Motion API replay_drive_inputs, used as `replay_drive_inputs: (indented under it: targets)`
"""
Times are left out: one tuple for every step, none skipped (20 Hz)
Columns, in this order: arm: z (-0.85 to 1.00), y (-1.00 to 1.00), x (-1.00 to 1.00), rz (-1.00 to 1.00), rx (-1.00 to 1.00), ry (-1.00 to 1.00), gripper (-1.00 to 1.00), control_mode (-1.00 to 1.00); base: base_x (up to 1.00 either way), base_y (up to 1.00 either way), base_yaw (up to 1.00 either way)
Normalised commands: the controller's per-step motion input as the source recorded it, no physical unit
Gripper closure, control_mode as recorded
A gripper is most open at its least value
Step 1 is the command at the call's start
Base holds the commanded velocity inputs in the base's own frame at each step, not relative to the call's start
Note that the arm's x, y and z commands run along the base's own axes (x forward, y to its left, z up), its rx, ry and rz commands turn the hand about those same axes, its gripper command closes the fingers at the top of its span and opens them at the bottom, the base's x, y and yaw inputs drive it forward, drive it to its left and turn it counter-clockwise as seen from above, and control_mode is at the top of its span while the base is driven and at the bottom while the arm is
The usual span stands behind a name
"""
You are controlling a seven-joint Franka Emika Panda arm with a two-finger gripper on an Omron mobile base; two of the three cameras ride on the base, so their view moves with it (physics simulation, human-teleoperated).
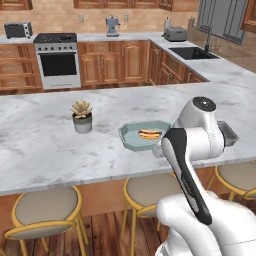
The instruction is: Place the cold items (apple and peach) from the fridge in one tupperware on the dining counter. Place the warm items (kebab skewer and hot dog) in the stove area in another tupperware.
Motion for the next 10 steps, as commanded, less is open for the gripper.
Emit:
replay_drive_inputs:
  targets:
    - [0.33, -0.19, -0.78, -0.38, 0.01, -0.01, -1.0, -1.0, 0.0, 0.0, 0.0]
    - [0.32, -0.24, -0.71, -0.37, 0.01, -0.02, -1.0, -1.0, 0.0, 0.0, 0.0]
    - [0.36, -0.24, -0.55, -0.34, 0.03, -0.01, -1.0, -1.0, 0.0, 0.0, 0.0]
    - [0.39, -0.29, -0.44, -0.3, 0.03, 0.0, -1.0, -1.0, 0.0, 0.0, 0.0]
    - [0.43, -0.35, -0.47, -0.27, 0.04, 0.0, -1.0, -1.0, 0.0, 0.0, 0.0]
    - [0.44, -0.33, -0.46, -0.24, 0.04, -0.01, -1.0, -1.0, 0.0, 0.0, 0.0]
    - [0.52, -0.33, -0.46, -0.21, 0.03, -0.02, -1.0, -1.0, 0.0, 0.0, 0.0]
    - [0.49, -0.29, -0.41, -0.19, 0.03, -0.01, -1.0, -1.0, 0.0, 0.0, 0.0]
    - [0.35, -0.29, -0.35, -0.19, 0.03, -0.01, -1.0, -1.0, 0.0, 0.0, 0.0]
    - [0.13, -0.28, -0.22, -0.16, 0.04, 0.0, -1.0, -1.0, 0.0, 0.0, 0.0]
